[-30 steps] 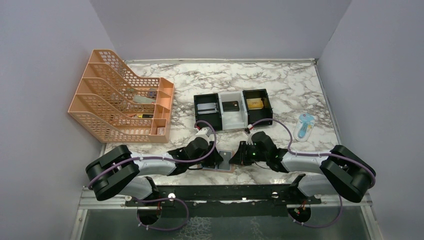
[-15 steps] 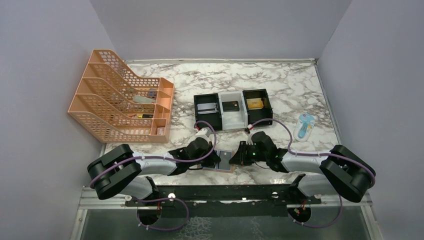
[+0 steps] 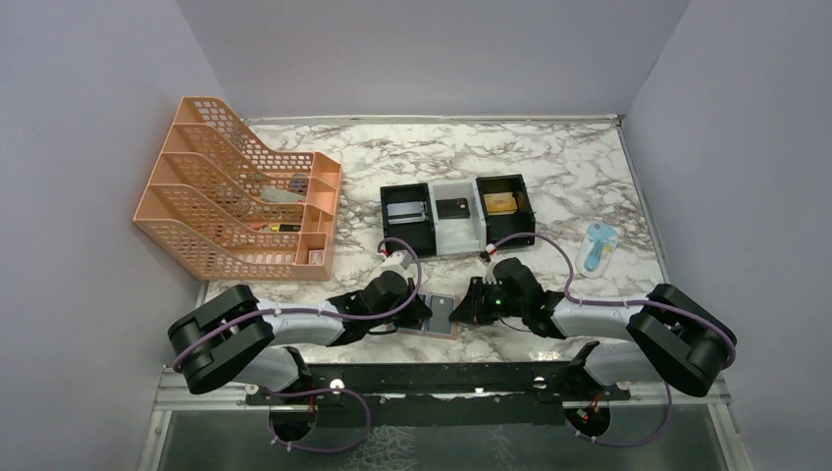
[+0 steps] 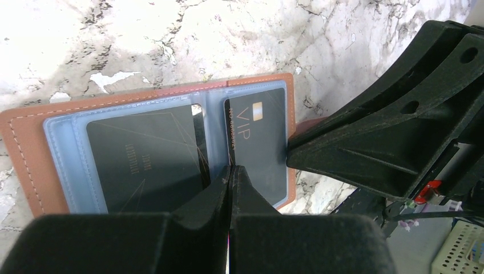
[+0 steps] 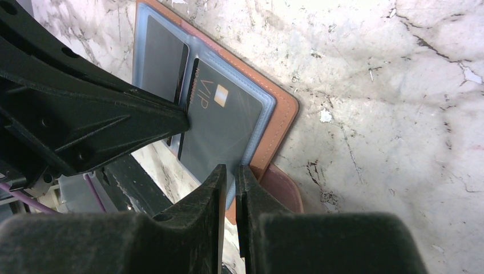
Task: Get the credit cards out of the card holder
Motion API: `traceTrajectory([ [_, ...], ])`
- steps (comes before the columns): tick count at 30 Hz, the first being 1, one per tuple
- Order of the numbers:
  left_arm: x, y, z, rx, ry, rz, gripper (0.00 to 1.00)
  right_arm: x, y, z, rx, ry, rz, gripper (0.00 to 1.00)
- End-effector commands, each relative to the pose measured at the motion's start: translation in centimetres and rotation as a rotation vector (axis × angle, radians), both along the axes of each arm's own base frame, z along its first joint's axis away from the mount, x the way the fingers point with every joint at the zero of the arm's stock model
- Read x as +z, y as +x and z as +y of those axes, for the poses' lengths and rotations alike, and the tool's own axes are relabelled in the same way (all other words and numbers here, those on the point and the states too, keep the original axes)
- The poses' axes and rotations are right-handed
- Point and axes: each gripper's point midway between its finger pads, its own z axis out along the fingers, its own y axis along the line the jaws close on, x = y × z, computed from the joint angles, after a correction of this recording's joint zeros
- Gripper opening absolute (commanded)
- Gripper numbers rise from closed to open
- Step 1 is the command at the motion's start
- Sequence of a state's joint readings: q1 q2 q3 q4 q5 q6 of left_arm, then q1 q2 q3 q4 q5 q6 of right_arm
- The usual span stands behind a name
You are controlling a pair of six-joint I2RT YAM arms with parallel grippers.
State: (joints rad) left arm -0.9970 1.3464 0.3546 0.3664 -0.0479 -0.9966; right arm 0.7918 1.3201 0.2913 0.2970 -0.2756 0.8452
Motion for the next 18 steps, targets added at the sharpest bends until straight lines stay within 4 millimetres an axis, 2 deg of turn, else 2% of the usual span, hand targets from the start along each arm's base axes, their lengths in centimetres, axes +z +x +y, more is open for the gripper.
traceTrajectory([
  [1,0.18,0.12,0.35,0.015,-0.002,-0.022,0.0,-2.4,-0.71,-1.62,-0.018,-0.101,0.041,0.13],
  [18,0.41,0.2,1.16,0.028,0.019,-0.038,0.0,-2.35,-0.34,-1.68,-0.019,-0.119,0.028,0.13],
])
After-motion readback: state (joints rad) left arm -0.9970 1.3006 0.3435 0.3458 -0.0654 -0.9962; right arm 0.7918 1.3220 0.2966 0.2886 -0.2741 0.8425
